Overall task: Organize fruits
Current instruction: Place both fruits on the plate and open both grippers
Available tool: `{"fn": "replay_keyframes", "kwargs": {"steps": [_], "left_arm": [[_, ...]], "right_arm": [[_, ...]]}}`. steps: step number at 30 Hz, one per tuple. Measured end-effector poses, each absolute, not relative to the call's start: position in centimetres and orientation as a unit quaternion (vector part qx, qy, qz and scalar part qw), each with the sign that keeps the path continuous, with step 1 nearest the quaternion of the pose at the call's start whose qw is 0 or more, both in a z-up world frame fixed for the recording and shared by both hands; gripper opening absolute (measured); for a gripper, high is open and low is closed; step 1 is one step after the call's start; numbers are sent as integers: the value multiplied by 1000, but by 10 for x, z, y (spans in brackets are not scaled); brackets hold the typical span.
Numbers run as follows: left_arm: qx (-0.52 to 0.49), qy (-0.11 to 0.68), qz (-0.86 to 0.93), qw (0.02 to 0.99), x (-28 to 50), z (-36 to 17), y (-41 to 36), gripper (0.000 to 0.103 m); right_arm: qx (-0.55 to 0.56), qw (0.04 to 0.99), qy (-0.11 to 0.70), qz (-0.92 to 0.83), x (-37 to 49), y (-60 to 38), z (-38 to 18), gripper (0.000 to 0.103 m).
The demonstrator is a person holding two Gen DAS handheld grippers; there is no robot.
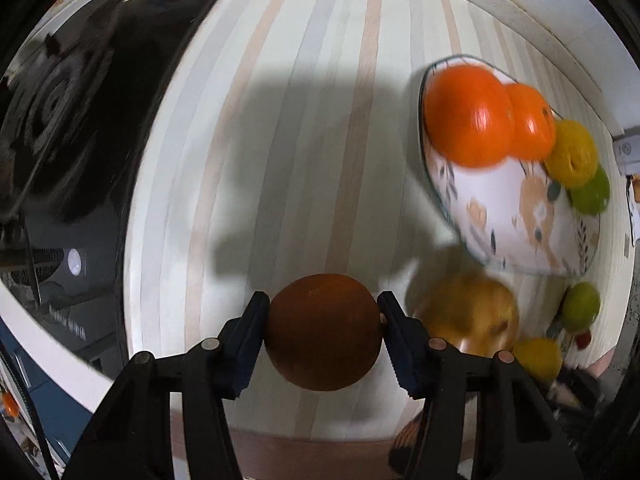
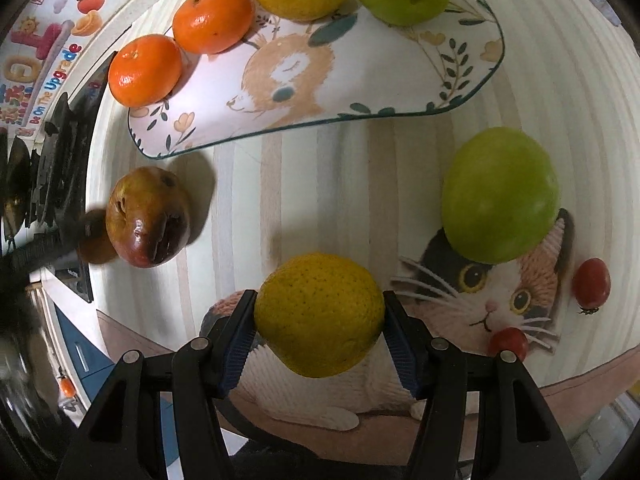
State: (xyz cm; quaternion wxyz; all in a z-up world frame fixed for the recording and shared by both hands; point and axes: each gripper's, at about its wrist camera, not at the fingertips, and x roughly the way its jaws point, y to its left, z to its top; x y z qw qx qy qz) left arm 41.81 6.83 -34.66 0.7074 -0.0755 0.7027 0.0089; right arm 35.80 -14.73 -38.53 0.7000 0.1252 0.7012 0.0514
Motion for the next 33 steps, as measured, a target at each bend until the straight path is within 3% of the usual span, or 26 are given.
{"fn": "replay_keyframes", "kwargs": {"steps": [10, 14, 22, 33], "left_arm": [[-63, 706, 3, 706, 365, -357, 47, 53], [-76, 692, -4, 718, 363, -336, 41, 53], [-91, 647, -62, 755, 431, -260, -8, 53], [-58, 682, -75, 725, 509, -293, -42, 53]], "right_arm": [[93, 711, 695, 52, 360, -157, -369, 63], [119, 721, 680, 56, 359, -163, -354, 63], [186, 760, 621, 49, 403, -200, -303, 63], [186, 752, 632, 32, 454, -221, -326, 63]]}}
